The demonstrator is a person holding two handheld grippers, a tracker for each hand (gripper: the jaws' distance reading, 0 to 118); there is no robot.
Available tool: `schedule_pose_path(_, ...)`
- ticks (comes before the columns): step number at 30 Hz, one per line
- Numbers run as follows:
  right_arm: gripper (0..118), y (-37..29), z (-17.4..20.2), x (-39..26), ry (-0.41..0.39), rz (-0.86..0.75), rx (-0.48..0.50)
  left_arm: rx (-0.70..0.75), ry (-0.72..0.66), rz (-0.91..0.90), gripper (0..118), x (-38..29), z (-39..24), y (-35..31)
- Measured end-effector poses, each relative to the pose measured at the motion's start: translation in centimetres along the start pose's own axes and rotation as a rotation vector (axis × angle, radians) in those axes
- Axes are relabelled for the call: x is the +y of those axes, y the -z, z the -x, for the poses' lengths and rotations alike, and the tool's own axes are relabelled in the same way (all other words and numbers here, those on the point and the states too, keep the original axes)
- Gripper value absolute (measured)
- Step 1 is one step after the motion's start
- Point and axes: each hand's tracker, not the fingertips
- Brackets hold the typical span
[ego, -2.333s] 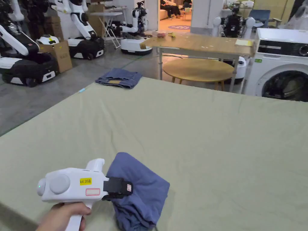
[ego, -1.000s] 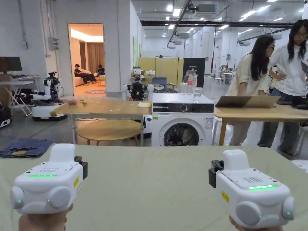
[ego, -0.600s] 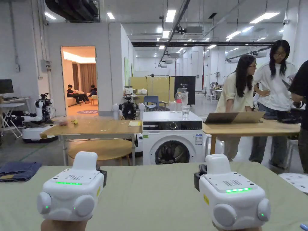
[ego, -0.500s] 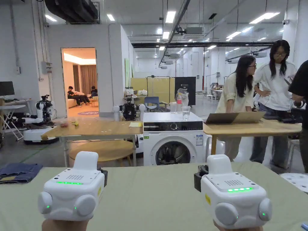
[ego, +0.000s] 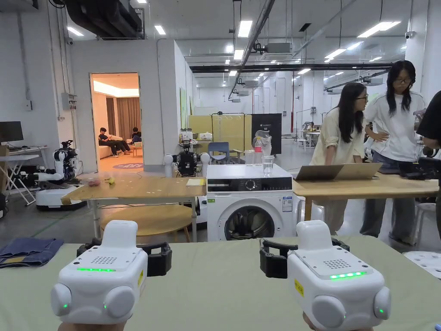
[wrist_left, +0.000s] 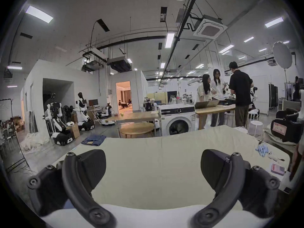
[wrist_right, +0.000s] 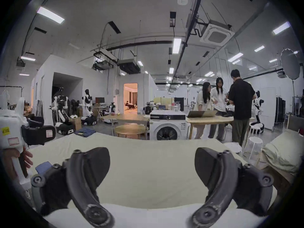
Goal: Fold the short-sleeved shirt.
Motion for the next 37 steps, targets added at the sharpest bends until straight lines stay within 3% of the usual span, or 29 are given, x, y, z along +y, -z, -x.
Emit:
schedule_pose_path(5, 109, 0.3, 0.9, 0.6, -0.004, 0.033, -0.094, -0.002, -0.021, -0.002, 114, 0.0, 0.6, -0.1)
schedule_pose_path(10, 109, 0.1, 1.0, 0.9, -0.005, 0.036, -0.045, -0.010, -0.022, -0.017, 114, 0.1, 0.7, -0.5)
schedule_pose_path(13, 109, -0.1, 0.6, 0.8, 0.028, 0.062, 0.065, -0.017, -0.028, -0.010, 114, 0.3, 0.7, -0.5)
schedule_pose_path(17, 109, 0.3, 0.7, 1.0, 0.093, 0.135, -0.051, -0.031, -0.027, -0.025, 114, 0.3, 0.8, -0.8)
schedule_pose_path(20, 109, 0.2, 1.3, 0.9, 0.042, 0.117, -0.143, -0.031, -0.018, -0.021, 114, 0.3, 0.7, -0.8)
schedule_pose_path(27, 109, 0.1, 2.7, 0.7, -0.015, 0.143, -0.228, -0.028, -0.031, -0.017, 114, 0.2, 0.8, -0.9)
schedule_pose_path(31, 109, 0.0, 3.2, 0.4, -0.048, 0.144, -0.232, -0.026, -0.037, -0.019, 114, 0.2, 0.9, -0.9)
schedule_pose_path(35, 109, 0.2, 2.9, 0.8, 0.016, 0.170, -0.167, -0.021, -0.038, -0.023, 114, 0.1, 0.9, -1.0)
schedule_pose_path(37, 109, 0.1, 2.9, 0.9, 0.038, 0.146, -0.199, -0.018, -0.039, -0.024, 114, 0.0, 0.9, -1.0)
